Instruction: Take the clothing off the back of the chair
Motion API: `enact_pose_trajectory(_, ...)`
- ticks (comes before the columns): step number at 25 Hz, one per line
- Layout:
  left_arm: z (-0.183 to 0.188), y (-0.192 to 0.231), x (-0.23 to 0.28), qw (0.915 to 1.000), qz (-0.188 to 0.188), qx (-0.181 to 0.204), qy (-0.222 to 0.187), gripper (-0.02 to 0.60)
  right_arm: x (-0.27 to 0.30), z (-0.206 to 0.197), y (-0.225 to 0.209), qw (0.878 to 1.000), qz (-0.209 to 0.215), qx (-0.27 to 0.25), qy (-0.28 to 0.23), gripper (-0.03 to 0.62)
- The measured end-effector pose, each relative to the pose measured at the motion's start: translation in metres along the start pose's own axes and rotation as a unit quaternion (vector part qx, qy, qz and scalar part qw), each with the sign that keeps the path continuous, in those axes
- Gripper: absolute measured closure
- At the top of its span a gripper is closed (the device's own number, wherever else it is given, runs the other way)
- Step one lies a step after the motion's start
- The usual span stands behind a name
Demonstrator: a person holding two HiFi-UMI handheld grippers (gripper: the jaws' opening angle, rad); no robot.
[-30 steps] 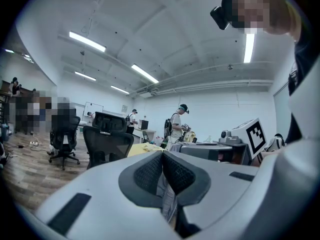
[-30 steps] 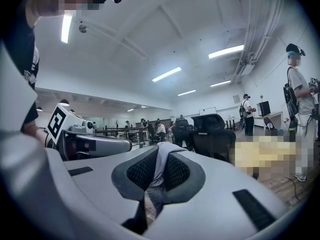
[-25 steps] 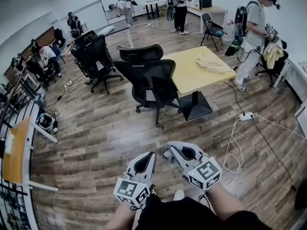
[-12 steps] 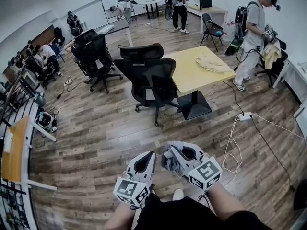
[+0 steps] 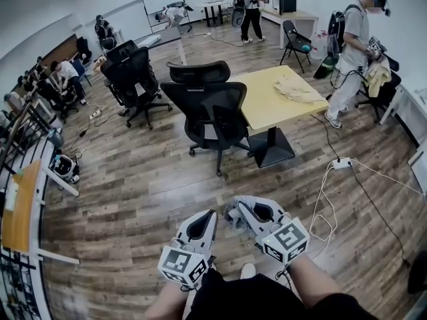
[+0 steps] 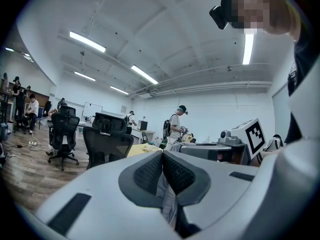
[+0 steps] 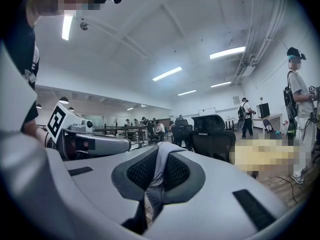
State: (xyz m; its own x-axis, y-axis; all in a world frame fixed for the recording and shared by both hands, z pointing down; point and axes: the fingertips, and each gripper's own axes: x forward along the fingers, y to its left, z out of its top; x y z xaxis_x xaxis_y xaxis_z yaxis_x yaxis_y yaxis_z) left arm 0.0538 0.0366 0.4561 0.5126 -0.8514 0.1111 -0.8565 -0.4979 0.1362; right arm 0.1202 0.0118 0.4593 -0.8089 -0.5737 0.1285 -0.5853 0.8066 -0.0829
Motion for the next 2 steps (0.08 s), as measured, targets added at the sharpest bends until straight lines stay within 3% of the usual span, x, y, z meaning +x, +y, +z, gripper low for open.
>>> enact_pose_trajectory(2, 0.0010, -0.0007, -0.0018, 1.0000, 0.001, 0.000, 0.000, 0.564, -0.0009, 0.0010, 0.0013, 1.000, 0.000, -0.001, 0.000, 0.568)
